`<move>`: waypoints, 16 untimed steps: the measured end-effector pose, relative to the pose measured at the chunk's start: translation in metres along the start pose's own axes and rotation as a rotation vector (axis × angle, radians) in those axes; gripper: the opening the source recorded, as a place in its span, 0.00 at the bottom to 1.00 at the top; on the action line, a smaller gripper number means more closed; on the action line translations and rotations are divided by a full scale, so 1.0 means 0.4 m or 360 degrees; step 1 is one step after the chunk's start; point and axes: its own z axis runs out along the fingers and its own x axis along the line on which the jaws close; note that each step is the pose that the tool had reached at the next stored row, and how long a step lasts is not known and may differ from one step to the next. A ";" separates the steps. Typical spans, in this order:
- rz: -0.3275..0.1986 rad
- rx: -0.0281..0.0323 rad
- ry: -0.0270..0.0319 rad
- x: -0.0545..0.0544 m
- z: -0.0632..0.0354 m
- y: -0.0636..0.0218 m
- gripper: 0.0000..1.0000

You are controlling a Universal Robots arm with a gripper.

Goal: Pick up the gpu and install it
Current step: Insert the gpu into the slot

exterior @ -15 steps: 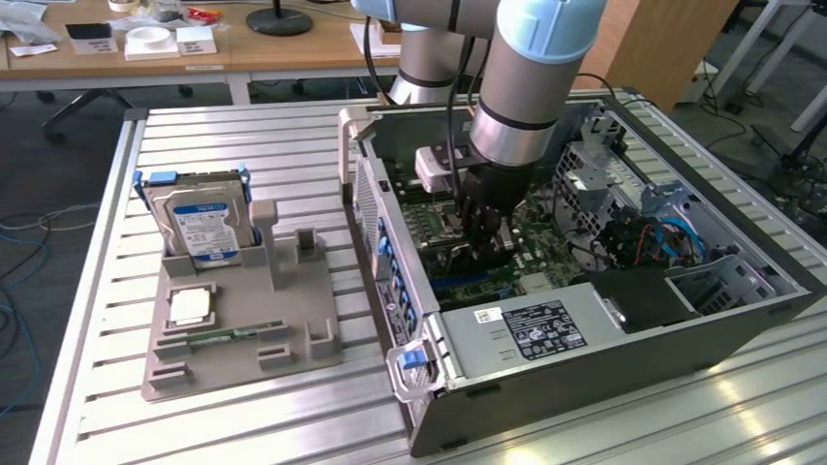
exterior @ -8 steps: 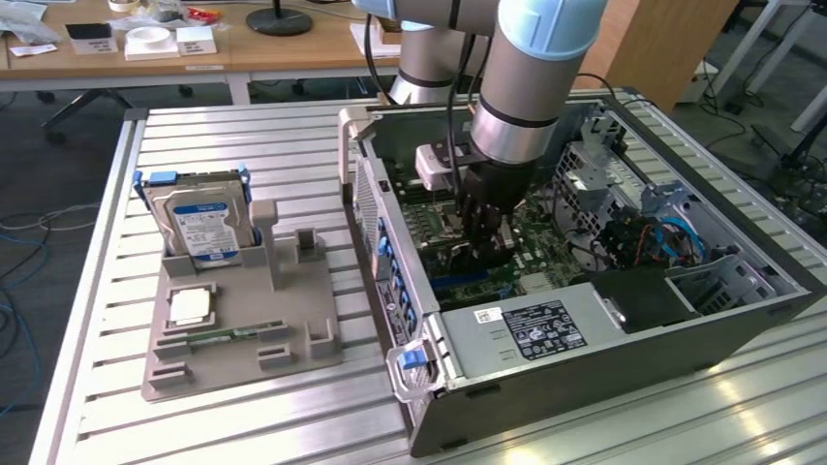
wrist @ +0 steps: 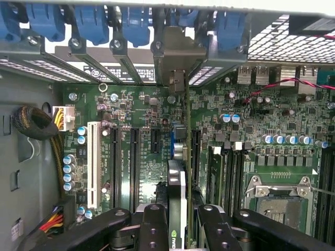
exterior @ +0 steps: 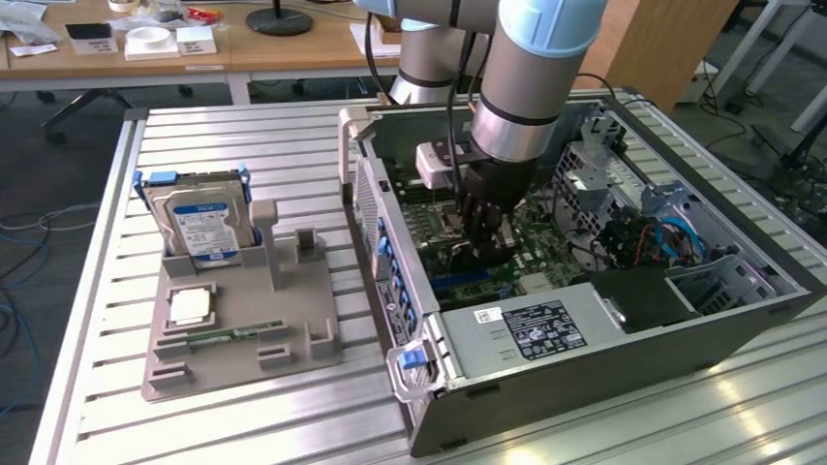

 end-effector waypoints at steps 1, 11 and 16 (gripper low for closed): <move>0.0001 -0.00001 0.00003 0.001 0.000 0.000 0.27; 0.0016 0.00004 0.00029 0.004 0.000 -0.002 0.27; 0.0016 0.00003 0.00030 0.005 0.000 -0.004 0.27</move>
